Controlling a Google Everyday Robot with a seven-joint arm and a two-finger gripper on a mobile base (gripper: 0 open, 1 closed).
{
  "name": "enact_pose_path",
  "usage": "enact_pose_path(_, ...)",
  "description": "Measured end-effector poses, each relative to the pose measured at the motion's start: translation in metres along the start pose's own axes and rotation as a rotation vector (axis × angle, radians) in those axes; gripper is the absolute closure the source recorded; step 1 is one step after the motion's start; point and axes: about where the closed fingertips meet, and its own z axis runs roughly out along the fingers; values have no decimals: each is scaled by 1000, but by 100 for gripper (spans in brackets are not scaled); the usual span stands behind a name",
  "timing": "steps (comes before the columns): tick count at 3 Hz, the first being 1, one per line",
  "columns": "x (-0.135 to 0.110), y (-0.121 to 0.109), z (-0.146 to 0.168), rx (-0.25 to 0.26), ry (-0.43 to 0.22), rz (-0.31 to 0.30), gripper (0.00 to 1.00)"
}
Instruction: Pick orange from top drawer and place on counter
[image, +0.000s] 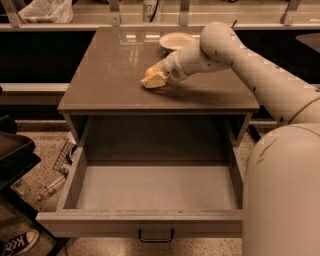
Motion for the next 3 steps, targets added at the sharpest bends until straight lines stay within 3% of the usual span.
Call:
enact_pose_path(1, 0, 0, 0, 0, 0, 0, 12)
enact_pose_path(2, 0, 0, 0, 0, 0, 0, 0)
enact_pose_path(3, 0, 0, 0, -1, 0, 0, 0)
